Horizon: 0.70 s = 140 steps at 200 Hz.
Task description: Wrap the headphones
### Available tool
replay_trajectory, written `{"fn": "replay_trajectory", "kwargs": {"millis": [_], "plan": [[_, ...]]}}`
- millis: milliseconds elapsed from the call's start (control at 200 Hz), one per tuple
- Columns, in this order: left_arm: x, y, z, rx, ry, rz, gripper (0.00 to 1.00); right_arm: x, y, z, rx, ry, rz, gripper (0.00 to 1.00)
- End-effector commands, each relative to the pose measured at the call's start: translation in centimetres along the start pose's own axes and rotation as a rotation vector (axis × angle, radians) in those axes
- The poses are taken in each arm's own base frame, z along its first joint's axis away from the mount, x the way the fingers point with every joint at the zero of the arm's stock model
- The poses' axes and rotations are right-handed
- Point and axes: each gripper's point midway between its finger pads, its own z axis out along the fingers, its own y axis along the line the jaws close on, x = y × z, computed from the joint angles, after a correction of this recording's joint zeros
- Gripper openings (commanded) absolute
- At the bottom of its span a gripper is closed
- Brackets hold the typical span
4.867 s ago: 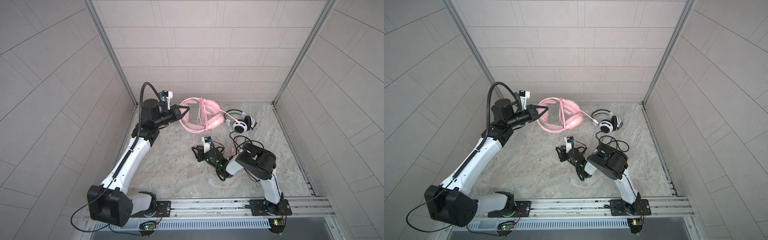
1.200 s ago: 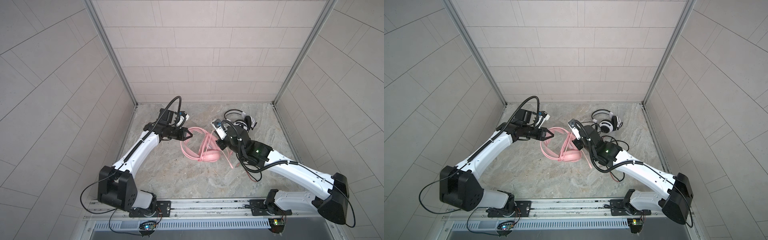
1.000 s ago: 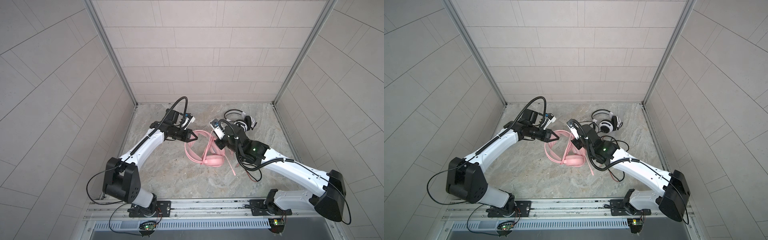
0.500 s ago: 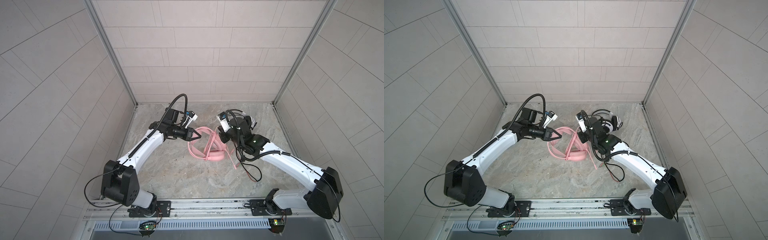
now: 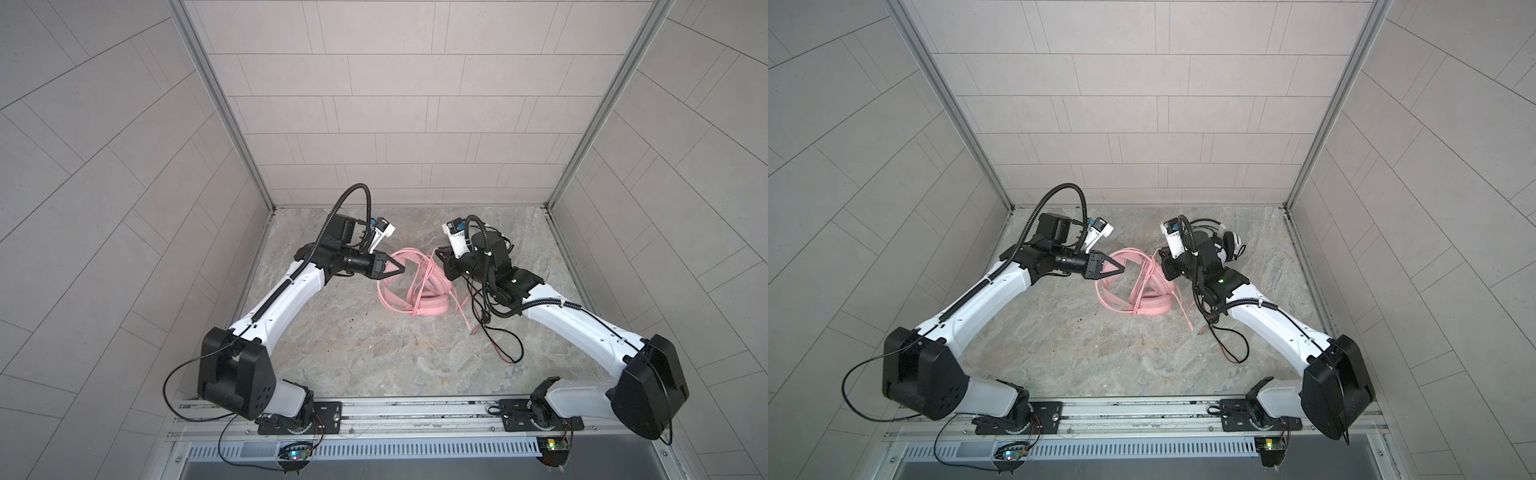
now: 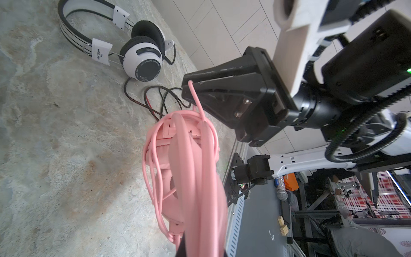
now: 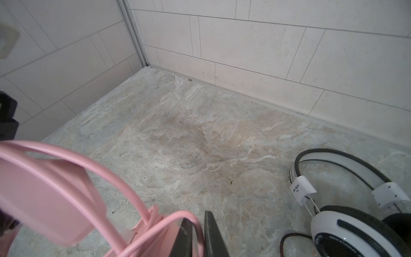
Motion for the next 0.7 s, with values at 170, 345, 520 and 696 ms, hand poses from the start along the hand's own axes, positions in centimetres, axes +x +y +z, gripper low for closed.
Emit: {"fn": "replay_trajectory", "kwargs": {"millis": [170, 345, 520, 696], "plan": [[0.0, -5.4, -1.1, 0.212, -0.011, 0.036, 0.00, -0.1, -2.0, -0.4, 0.055, -0.041, 0.051, 0.18], [-1.6, -7.0, -1.7, 0.281, -0.069, 0.036, 0.00, 0.3, -1.0, 0.3, -0.027, -0.029, 0.066, 0.19], [-2.9, -7.7, -2.4, 0.291, -0.107, 0.021, 0.00, 1.4, -1.5, 0.4, -0.038, -0.010, 0.109, 0.21], [-4.2, -7.9, -3.4, 0.271, -0.140, 0.014, 0.00, 4.1, -5.1, 0.0, 0.033, 0.026, 0.216, 0.26]]}}
